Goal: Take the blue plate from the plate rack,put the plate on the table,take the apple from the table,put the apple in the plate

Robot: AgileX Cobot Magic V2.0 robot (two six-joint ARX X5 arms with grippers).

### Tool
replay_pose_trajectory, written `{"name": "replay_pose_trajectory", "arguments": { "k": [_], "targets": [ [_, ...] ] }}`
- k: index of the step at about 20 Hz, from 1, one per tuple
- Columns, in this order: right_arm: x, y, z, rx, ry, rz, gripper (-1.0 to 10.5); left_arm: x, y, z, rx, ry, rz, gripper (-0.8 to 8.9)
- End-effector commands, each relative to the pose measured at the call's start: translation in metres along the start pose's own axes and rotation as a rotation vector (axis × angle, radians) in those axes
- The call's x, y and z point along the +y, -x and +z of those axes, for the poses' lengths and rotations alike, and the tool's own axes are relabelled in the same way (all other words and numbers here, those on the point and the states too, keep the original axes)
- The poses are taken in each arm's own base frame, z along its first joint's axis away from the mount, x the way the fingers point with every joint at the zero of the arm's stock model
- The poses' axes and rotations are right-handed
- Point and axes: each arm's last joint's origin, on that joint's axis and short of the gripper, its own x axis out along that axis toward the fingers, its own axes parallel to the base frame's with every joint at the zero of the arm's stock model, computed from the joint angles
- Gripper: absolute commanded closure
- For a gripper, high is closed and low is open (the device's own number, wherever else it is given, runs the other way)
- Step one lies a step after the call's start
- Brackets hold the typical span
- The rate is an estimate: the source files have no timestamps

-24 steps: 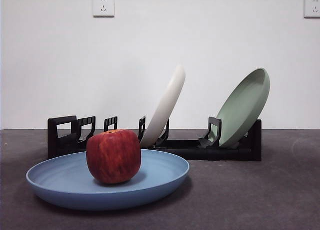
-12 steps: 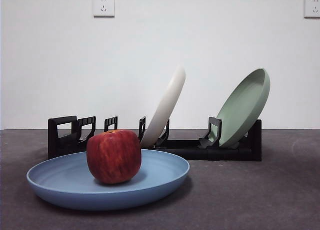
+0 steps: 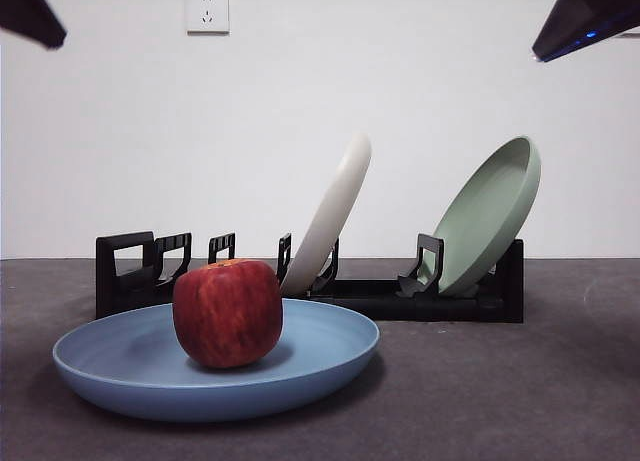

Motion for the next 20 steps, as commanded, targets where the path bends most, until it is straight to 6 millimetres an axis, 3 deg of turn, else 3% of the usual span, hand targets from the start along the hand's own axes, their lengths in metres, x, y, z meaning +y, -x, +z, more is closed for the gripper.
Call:
{"name": "replay_pose_trajectory", "arguments": {
  "k": [1,10,13,20],
  "targets": [
    [0.0,0.0,0.0,-0.005,0.008,-0.005,9.5,0.0,-0.001,-0.002,0.03,0.018,0.007,8.16],
    [0.0,0.0,0.0,-0.008,0.008,-0.003,9.5,0.0,0.001,-0.003,0.03,-0.001,0.007,8.16],
    [0.0,0.0,0.0,-0.008,0.008,-0.003,9.5,0.012,0.013,-0.001,-0.042,-0.029,0.077,8.16],
    [0.0,0.0,0.0,-0.008,0.008,-0.006,9.5,0.052,0.048,0.009,-0.339,0.147,0.305,8.16]
  ]
}}
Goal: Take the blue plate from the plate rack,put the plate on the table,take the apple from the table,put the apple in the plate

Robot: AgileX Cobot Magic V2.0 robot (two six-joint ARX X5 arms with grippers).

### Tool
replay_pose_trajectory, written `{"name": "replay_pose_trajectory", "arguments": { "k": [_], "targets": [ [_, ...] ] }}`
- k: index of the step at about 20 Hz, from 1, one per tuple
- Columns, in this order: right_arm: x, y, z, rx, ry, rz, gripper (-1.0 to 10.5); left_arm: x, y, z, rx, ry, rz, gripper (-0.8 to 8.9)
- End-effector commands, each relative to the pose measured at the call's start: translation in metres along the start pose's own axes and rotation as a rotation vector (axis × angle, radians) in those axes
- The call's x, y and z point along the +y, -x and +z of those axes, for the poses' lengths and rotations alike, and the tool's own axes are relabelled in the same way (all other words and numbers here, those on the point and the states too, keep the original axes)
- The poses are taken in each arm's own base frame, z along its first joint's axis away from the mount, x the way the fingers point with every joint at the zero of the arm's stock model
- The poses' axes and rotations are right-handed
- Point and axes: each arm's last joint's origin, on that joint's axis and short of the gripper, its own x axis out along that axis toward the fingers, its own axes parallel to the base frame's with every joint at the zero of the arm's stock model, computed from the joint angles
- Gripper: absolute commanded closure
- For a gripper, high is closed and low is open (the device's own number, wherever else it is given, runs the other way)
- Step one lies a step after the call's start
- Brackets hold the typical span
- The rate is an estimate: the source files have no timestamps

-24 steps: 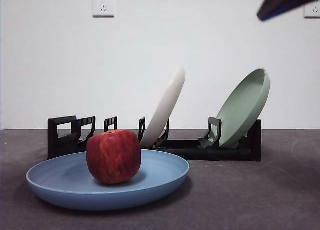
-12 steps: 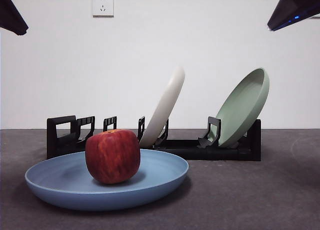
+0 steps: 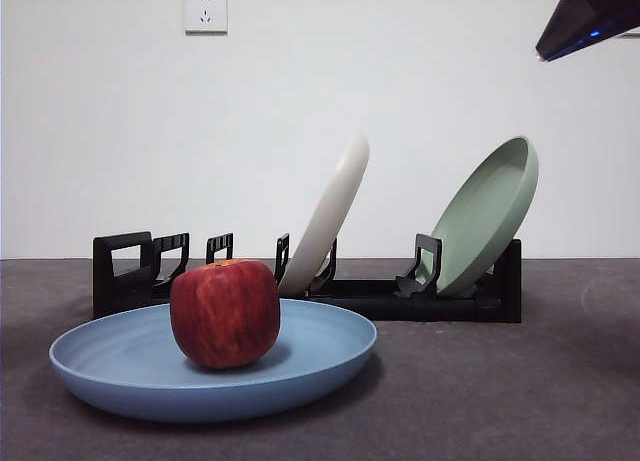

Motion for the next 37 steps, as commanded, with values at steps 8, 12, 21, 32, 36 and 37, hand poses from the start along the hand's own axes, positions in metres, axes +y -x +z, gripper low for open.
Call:
{"name": "replay_pose_trajectory", "arguments": {
  "k": [8,12,21,32,36,37],
  "targets": [
    [0.0,0.0,0.0,-0.006,0.006,-0.003,9.5,0.024,0.0,-0.058,-0.181,0.028,0.219,8.16],
    [0.0,0.0,0.0,-0.005,0.006,-0.003,9.5,0.027,-0.016,-0.109,-0.183,0.048,0.218,8.16],
    [0.0,0.0,0.0,-0.005,0.006,-0.003,9.5,0.033,-0.025,-0.157,-0.092,0.112,0.27,8.16],
    [0.0,0.0,0.0,-0.006,0.006,-0.002,9.5,0.033,-0.025,-0.162,-0.043,0.12,0.275,8.16],
    [0.0,0.0,0.0,-0.006,0.006,-0.003,9.5,0.033,-0.025,-0.162,-0.043,0.12,0.275,8.16],
    [0.0,0.0,0.0,-0.005,0.006,-0.003,9.5,0.033,-0.025,-0.162,-0.043,0.12,0.275,8.16]
  ]
}}
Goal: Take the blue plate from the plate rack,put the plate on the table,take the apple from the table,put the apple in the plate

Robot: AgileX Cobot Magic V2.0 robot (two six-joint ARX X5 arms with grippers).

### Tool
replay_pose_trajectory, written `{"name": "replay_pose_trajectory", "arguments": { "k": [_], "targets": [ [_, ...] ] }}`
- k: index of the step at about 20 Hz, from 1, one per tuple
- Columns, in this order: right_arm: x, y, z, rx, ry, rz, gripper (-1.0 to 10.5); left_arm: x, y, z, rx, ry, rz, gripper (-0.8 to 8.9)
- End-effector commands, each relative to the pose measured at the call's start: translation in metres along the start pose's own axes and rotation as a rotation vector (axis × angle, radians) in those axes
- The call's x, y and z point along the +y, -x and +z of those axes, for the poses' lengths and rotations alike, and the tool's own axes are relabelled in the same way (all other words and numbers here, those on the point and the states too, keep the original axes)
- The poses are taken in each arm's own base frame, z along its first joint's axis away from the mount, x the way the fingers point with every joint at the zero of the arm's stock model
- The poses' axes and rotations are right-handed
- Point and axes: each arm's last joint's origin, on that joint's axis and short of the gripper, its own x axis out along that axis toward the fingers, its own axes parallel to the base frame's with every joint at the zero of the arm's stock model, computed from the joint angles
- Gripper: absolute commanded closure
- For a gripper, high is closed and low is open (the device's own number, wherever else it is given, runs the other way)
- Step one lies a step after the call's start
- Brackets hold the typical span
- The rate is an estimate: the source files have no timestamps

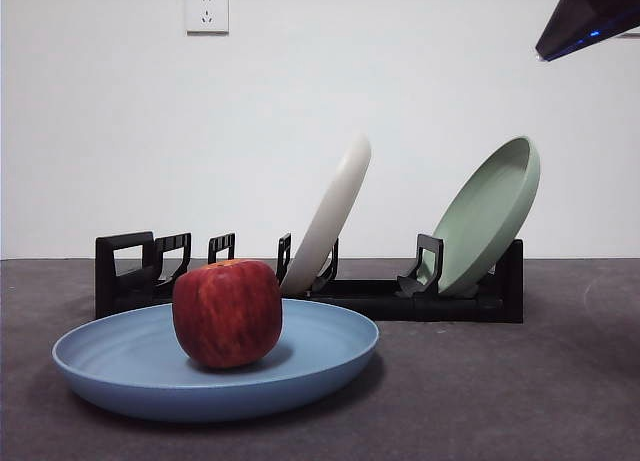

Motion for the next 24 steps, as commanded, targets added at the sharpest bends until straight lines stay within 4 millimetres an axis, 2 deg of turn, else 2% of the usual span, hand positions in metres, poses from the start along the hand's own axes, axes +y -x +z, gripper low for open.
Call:
{"name": "replay_pose_trajectory", "arguments": {
  "k": [1,6,9,13,16,20,24],
  "targets": [
    [0.0,0.0,0.0,-0.005,0.006,-0.002,9.5,0.001,-0.001,-0.004,0.009,0.007,0.006,8.16],
    [-0.001,0.003,-0.003,0.005,0.054,-0.01,9.5,0.001,-0.001,-0.004,0.009,0.007,0.006,8.16],
    [-0.017,0.024,-0.007,-0.073,0.028,-0.255,9.5,0.001,-0.001,-0.004,0.008,0.007,0.006,8.16],
    [-0.041,0.04,-0.024,-0.217,-0.091,-0.389,9.5,0.001,-0.001,-0.004,0.008,0.007,0.006,8.16],
    [-0.054,0.035,-0.043,-0.326,-0.073,-0.354,9.5,0.001,-0.001,-0.004,0.008,0.007,0.006,8.16],
    [-0.067,0.015,-0.081,-0.447,-0.063,-0.313,9.5,0.001,-0.001,-0.004,0.008,0.007,0.006,8.16],
    [-0.069,0.003,-0.104,-0.485,-0.082,-0.312,9.5,0.001,-0.001,-0.004,0.008,0.007,0.006,8.16]
  ]
}}
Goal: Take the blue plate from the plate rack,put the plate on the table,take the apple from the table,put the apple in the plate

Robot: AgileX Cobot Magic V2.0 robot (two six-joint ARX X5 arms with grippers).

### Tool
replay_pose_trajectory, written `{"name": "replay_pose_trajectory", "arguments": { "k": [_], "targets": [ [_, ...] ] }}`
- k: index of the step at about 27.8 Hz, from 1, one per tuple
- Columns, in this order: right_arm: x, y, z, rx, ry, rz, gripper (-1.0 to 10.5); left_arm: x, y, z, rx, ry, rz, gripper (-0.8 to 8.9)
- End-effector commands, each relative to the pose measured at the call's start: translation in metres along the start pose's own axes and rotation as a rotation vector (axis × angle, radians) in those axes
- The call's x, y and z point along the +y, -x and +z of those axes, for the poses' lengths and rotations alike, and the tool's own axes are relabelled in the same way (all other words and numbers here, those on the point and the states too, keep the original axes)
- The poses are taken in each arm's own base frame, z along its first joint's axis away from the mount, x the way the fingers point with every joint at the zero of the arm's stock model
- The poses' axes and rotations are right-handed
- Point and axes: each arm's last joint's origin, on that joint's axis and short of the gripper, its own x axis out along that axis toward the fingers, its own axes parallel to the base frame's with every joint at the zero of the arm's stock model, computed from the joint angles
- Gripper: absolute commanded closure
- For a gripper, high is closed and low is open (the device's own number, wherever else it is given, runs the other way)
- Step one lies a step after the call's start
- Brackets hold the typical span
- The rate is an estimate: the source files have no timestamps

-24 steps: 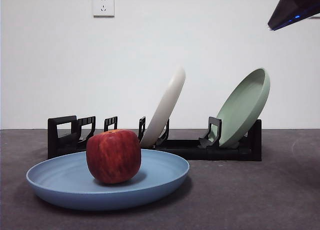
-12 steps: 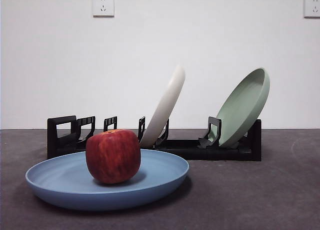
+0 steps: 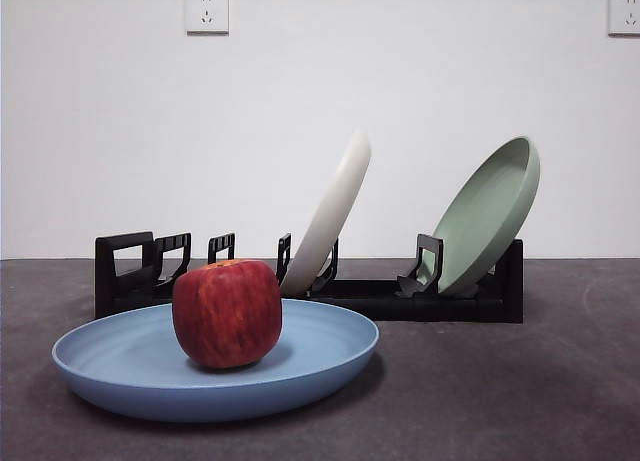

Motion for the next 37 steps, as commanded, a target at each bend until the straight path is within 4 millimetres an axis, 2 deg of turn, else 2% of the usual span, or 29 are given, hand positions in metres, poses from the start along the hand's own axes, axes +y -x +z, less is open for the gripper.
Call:
{"name": "replay_pose_trajectory", "arguments": {
  "k": [1,5,11,23,37],
  "targets": [
    [0.0,0.0,-0.018,-0.01,-0.026,0.004,9.5,0.001,-0.001,-0.004,0.008,0.007,0.006,8.16],
    [0.001,0.0,-0.037,-0.007,-0.033,0.006,9.5,0.001,-0.001,-0.004,0.008,0.007,0.006,8.16],
    [0.001,0.0,-0.054,-0.002,-0.034,0.003,9.5,0.001,-0.001,-0.004,0.008,0.007,0.006,8.16],
    [0.0,0.0,-0.061,0.068,-0.146,-0.039,9.5,0.001,-0.001,-0.004,0.008,0.007,0.006,8.16],
    [0.0,-0.001,-0.061,0.071,-0.145,-0.055,9.5,0.001,-0.001,-0.004,0.008,0.007,0.006,8.16]
  ]
}}
